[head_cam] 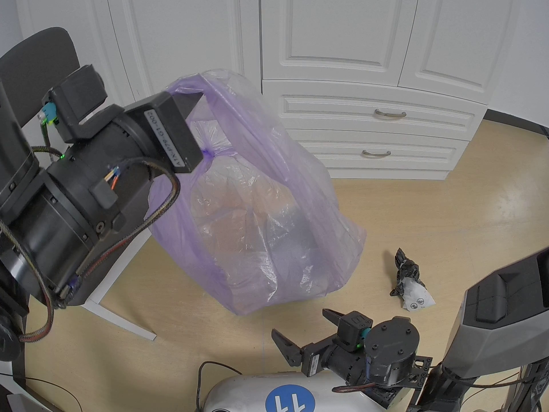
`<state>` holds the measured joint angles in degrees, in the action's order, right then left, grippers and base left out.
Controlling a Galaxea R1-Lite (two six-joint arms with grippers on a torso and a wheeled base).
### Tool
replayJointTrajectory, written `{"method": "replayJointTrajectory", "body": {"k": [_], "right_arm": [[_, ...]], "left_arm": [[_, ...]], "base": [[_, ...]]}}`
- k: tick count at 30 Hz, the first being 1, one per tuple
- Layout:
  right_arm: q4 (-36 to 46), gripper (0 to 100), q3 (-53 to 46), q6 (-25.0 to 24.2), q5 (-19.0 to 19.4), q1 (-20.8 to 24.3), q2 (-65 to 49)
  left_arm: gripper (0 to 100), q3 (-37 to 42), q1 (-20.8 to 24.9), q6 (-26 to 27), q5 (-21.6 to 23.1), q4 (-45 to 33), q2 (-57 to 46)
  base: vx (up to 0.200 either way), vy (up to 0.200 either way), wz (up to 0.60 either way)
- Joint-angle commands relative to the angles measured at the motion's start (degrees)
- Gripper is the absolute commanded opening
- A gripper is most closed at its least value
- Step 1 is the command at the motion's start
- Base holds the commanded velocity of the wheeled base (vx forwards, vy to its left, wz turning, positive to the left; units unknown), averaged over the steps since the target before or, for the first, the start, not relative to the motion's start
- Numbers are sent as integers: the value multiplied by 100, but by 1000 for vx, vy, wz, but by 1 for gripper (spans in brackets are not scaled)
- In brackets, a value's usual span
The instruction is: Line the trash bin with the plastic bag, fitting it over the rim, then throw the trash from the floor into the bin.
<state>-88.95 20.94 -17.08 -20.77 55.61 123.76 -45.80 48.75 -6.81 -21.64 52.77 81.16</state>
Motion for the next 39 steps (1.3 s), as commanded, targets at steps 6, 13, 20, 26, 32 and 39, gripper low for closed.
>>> {"method": "replayJointTrajectory", "body": {"k": [6,13,20,26,32,39], "right_arm": [[-105,100,762,-129,-568,-420,-18],[-105,100,876,20,-568,-815,-300],[-105,100,1316,-15,-507,-1536,-695],[-105,100,1369,-120,-322,-1984,-1143],[-105,100,1228,-551,117,-1984,-1231],[-105,100,375,-1579,1488,-2081,-1346]], "left_arm": [[0,18,-32,-4,-7,110,-92],[0,27,-50,-4,-7,110,-136],[0,36,-50,-4,-7,110,-180],[0,71,-23,101,-16,110,-180],[0,98,-6,110,-16,110,-180],[0,106,82,101,-7,110,-198]], "base": [[0,0,0],[0,0,0],[0,0,0],[0,0,0],[0,0,0],[0,0,0]]}}
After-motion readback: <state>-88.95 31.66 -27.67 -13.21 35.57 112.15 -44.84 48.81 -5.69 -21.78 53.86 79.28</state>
